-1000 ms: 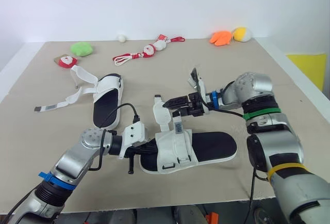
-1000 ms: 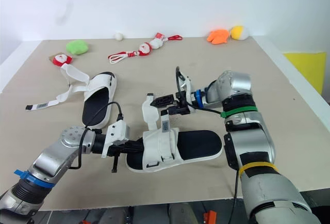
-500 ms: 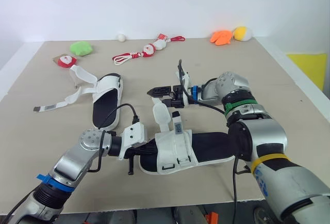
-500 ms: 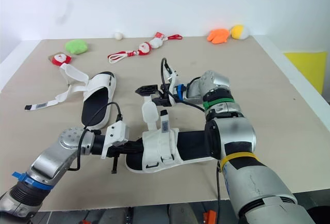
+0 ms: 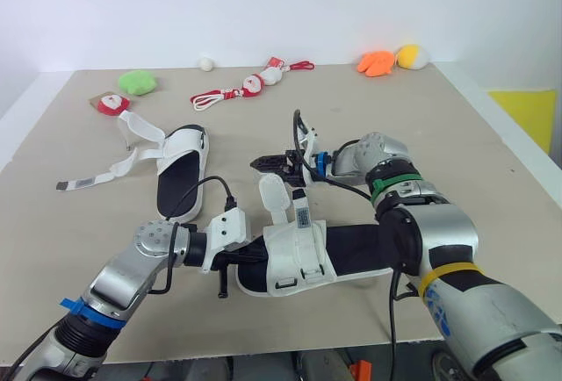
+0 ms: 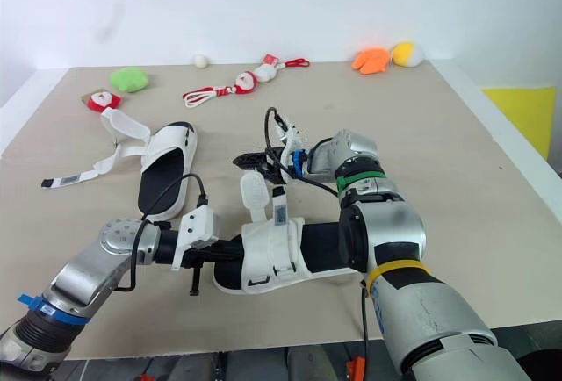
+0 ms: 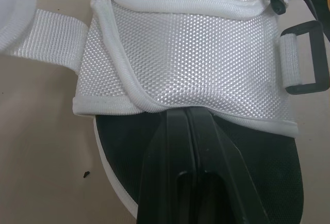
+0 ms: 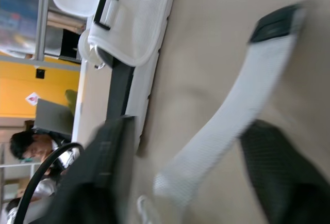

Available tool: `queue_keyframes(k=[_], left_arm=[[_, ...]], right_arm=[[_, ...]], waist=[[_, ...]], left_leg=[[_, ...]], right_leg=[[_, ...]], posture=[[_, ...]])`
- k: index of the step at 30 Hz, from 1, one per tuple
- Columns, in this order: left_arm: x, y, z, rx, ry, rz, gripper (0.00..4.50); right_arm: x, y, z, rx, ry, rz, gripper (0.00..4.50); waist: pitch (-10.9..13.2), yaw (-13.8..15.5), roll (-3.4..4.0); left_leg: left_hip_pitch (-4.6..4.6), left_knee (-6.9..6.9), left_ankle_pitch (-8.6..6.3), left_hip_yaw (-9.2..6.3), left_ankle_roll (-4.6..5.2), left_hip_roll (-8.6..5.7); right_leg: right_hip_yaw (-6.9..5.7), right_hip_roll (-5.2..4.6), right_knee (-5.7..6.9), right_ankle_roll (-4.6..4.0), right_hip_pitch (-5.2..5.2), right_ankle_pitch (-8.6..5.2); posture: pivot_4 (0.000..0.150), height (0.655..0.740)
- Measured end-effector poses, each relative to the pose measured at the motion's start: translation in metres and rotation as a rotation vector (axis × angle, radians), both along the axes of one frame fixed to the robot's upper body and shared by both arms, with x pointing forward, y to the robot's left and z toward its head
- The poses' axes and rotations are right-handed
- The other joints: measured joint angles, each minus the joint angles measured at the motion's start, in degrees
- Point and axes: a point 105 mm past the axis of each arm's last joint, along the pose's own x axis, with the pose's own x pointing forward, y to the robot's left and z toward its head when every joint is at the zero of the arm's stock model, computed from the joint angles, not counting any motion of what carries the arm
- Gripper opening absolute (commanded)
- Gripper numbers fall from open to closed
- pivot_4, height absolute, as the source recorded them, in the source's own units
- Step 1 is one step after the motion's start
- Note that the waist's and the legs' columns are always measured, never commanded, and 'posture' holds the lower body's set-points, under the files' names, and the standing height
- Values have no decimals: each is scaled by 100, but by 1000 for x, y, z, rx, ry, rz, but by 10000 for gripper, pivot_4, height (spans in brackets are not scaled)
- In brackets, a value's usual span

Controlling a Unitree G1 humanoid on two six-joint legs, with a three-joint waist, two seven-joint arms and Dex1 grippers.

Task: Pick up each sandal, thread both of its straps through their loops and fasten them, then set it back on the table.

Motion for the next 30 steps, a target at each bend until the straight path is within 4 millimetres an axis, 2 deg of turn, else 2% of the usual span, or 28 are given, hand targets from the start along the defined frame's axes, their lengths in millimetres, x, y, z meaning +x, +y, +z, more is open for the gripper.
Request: queue_keyframes(k=[2, 3, 5, 9, 12, 14, 16, 17, 18, 20, 24, 30], left_arm=[[0, 0, 0, 0, 0, 1, 0], [0, 0, 0, 0, 0, 1, 0], [0, 0, 0, 0, 0, 1, 0], [0, 1, 0, 0, -1, 3, 0], [3, 2, 2, -2, -11, 20, 0], [4, 2, 2, -2, -14, 23, 0], [3, 1, 2, -3, -12, 20, 0], [3, 2, 2, -1, -11, 20, 0], [3, 2, 2, 0, -11, 19, 0], [3, 3, 2, 3, -12, 19, 0], [3, 3, 2, 3, -12, 20, 0], [4, 4, 2, 8, -13, 20, 0]], right_arm=[[2, 0, 1, -7, -14, -5, 10570], [3, 0, 1, -12, -26, -8, 4513], [4, 0, 2, -13, -46, -5, 605], [6, 5, 13, -40, -202, 72, 605], [1, 14, 33, -17, -431, 203, 605], [-13, 16, 48, 0, -626, 327, 605], [-36, 11, 61, 13, -818, 456, 605], [-44, 10, 64, 14, -861, 496, 605], [-60, 9, 72, 24, -947, 554, 605], [-73, 10, 77, 42, -1011, 601, 605], [-105, 13, 70, 12, -1276, 713, 605], [-124, 10, 59, -71, -1659, 797, 605]], waist=[[0, -3, 0], [0, -5, 1], [1, -7, 1], [6, -17, 9], [8, -31, 12], [9, -34, 15], [11, -18, 17], [12, -18, 20], [12, -17, 21], [12, -9, 21], [11, 2, 21], [11, -3, 20]], left_leg=[[0, 0, 0, 0, 0, 0], [0, 0, 0, -1, 0, 0], [0, 0, 0, -1, 0, 0], [0, 1, 0, -1, 0, 0], [0, 3, 0, -6, -1, 2], [-5, 2, 0, -24, -1, 3], [-13, 0, -4, -47, -9, 4], [-13, -1, -5, -50, -10, 3], [-12, -5, -6, -55, -11, 4], [-9, -5, -6, -60, -11, 6], [0, -4, -4, -61, -14, 6], [9, -3, -4, -57, -15, 9]], right_leg=[[0, 0, 0, 0, 0, 0], [0, 0, 0, 0, 0, 0], [0, 0, 0, 0, 1, 0], [0, 0, 1, 3, 0, 2], [-3, 4, 5, 5, -1, 4], [-18, 5, 6, 5, -1, 0], [-39, 6, 8, 5, -1, -11], [-42, 5, 12, 5, -1, -16], [-47, 5, 14, 1, -1, -20], [-53, 6, 23, -4, -1, -26], [-56, 7, 33, -11, 1, -29], [-56, 8, 37, -16, 2, -31]], posture=[[1500, 7400], [1500, 7400], [1500, 7400], [1500, 7400], [1500, 7400], [1500, 7400], [1500, 7400], [1500, 7400], [1500, 7400], [1500, 7400], [1500, 7400], [1500, 7400]])
